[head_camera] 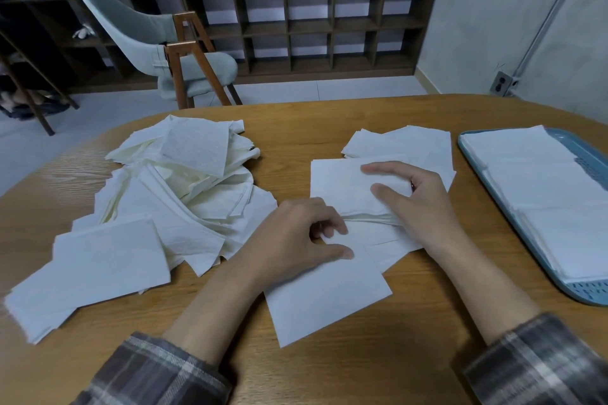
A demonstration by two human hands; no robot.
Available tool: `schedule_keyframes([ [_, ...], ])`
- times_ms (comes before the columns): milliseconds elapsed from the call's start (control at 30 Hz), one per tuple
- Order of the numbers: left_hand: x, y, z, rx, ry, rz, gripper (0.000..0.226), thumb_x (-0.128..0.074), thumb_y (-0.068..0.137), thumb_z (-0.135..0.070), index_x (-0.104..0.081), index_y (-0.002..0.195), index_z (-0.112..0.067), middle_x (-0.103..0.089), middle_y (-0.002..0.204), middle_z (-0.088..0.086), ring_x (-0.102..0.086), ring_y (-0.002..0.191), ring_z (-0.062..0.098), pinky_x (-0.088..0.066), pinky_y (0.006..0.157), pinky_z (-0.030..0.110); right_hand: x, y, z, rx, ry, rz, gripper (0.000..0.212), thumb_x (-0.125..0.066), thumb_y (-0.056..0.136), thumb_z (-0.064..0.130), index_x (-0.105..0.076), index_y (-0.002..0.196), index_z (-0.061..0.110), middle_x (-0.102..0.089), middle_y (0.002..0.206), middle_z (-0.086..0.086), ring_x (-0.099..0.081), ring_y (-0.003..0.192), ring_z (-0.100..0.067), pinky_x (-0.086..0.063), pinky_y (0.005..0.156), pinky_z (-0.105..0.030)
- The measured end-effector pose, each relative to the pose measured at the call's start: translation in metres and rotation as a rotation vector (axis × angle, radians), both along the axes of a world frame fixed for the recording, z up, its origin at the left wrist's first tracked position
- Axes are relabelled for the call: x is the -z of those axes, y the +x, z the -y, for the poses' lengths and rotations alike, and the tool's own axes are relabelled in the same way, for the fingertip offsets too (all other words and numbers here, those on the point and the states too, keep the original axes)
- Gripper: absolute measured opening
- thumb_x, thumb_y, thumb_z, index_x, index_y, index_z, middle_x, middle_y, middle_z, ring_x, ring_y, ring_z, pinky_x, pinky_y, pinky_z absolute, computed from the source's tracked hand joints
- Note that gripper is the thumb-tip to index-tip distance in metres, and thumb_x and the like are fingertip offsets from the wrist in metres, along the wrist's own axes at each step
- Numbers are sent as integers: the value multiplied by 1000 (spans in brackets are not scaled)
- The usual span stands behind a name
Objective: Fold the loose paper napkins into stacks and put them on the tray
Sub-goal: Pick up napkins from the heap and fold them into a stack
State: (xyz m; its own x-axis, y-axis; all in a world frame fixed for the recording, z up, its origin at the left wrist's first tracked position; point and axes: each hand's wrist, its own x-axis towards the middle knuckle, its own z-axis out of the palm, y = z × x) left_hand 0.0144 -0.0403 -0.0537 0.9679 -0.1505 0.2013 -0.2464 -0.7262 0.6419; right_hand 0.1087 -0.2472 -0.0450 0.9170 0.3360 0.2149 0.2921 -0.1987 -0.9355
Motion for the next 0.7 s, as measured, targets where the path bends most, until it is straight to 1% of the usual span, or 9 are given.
schedule_keyframes([
  [100, -1, 0, -1, 45, -78, -43, 17, -91, 82, -31, -81, 94, -23, -69, 83, -9, -65, 77, 15, -48, 68, 18, 0, 0, 0, -8, 5, 5, 33, -68, 96, 1, -80, 110, 29, -75, 114, 26, -60, 118, 12, -42, 101, -5],
  [200, -2, -2, 2, 88, -110, -70, 5, -86, 88, -21, -82, 89, -23, -71, 82, -10, -64, 75, 15, -49, 68, 19, 1, 0, 0, -18, 10, 8, 33, -68, 96, 0, -80, 110, 28, -75, 113, 27, -60, 118, 13, -42, 103, -7],
  [333, -1, -2, 2, 89, -80, -79, 6, -80, 91, -17, -78, 89, -22, -70, 82, -10, -63, 75, 14, -53, 68, 24, 1, 0, 0, -20, -3, 16, 33, -68, 96, 1, -80, 110, 28, -75, 115, 26, -60, 120, 11, -41, 104, -7],
  [433, 1, -3, 3, 108, 2, -66, 8, -74, 93, -15, -74, 90, -22, -67, 83, -10, -62, 76, 14, -51, 67, 25, 2, 1, 0, -21, -9, 10, 33, -68, 96, 2, -80, 110, 29, -75, 117, 24, -59, 122, 11, -41, 105, -7],
  [500, 0, -3, 4, 111, 17, -53, 9, -71, 94, -14, -72, 92, -22, -66, 84, -10, -61, 77, 15, -50, 67, 26, 2, 1, 0, -20, -11, 7, 33, -68, 96, 2, -80, 110, 29, -75, 117, 24, -59, 122, 11, -40, 104, -6],
  [533, -1, -3, 4, 105, -5, -47, 8, -71, 96, -14, -71, 93, -22, -67, 85, -10, -61, 77, 15, -49, 67, 24, 2, 1, 0, -20, -14, 8, 33, -68, 96, 2, -80, 110, 29, -75, 117, 24, -59, 122, 11, -40, 104, -6],
  [600, -5, -4, 5, 81, -84, -30, 7, -70, 99, -16, -71, 95, -21, -67, 88, -11, -60, 79, 11, -42, 67, 14, 1, 0, -1, -20, -23, 15, 32, -69, 96, 2, -80, 110, 29, -75, 116, 24, -59, 121, 11, -40, 103, -5],
  [700, -11, -5, 7, 42, -186, 8, 6, -65, 103, -15, -68, 98, -18, -66, 92, -10, -57, 77, 6, -38, 67, 12, 1, -1, -1, -17, -34, 4, 32, -68, 96, 4, -81, 110, 30, -75, 117, 24, -59, 121, 12, -39, 99, -2],
])
